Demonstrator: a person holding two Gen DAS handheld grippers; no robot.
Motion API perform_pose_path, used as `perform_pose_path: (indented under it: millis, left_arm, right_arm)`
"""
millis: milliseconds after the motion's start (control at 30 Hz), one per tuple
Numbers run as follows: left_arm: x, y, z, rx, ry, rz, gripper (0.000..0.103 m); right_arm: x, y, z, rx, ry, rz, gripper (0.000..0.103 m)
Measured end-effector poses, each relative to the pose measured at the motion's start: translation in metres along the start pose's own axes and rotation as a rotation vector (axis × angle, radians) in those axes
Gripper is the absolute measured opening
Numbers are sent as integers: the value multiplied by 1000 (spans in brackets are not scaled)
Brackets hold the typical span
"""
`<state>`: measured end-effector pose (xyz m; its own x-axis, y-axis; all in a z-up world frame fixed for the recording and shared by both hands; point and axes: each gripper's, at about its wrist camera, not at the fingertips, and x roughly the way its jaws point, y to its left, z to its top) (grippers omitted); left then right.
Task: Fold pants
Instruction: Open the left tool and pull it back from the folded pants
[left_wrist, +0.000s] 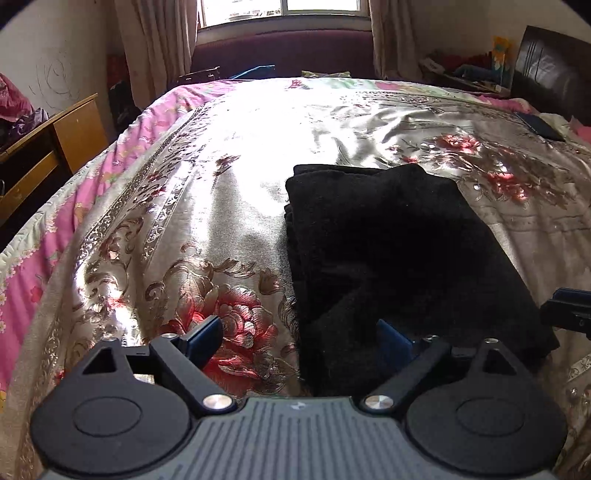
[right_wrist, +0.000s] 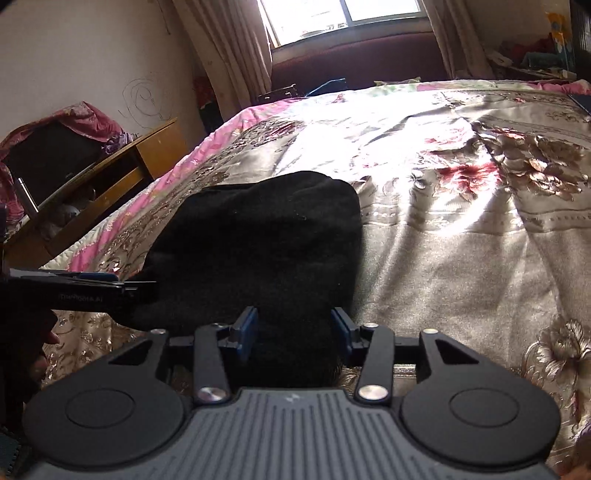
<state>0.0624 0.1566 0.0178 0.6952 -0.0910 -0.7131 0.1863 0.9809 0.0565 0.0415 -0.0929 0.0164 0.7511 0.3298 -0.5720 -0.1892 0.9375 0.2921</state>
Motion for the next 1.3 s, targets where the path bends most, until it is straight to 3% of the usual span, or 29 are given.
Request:
perform_pose_path:
  millis: [167, 300, 500, 633, 767, 867, 1133, 1300]
  left_arm:
    - [2, 14, -14, -66, 82, 0, 103]
    - [-18, 17, -19, -106, 25, -44, 103]
    - [-26, 21, -2, -139, -78, -27, 102]
    - [14, 14, -3, -63, 23, 46, 103]
    - [4, 25, -9, -171, 17, 21, 103]
    - [-20, 12, -12, -130, 1, 56, 103]
    - [-61, -33, -14, -126, -69, -19, 103]
    - [-70, -50, -19, -140, -96, -6, 103]
  right_arm:
    - [8, 4, -4, 0, 24, -6, 44]
    - [11, -1, -12, -6, 58, -16, 46]
    - [8, -3, -11, 43, 17, 4, 46]
    - [9, -2, -12, 23, 6, -2, 46]
    - [0, -6, -14, 19, 1, -18, 46]
    - [-6, -7, -15, 27, -15, -14, 46]
    - [-13, 5, -17, 19, -29, 19, 46]
    - [-18, 5, -19, 30, -32, 31, 46]
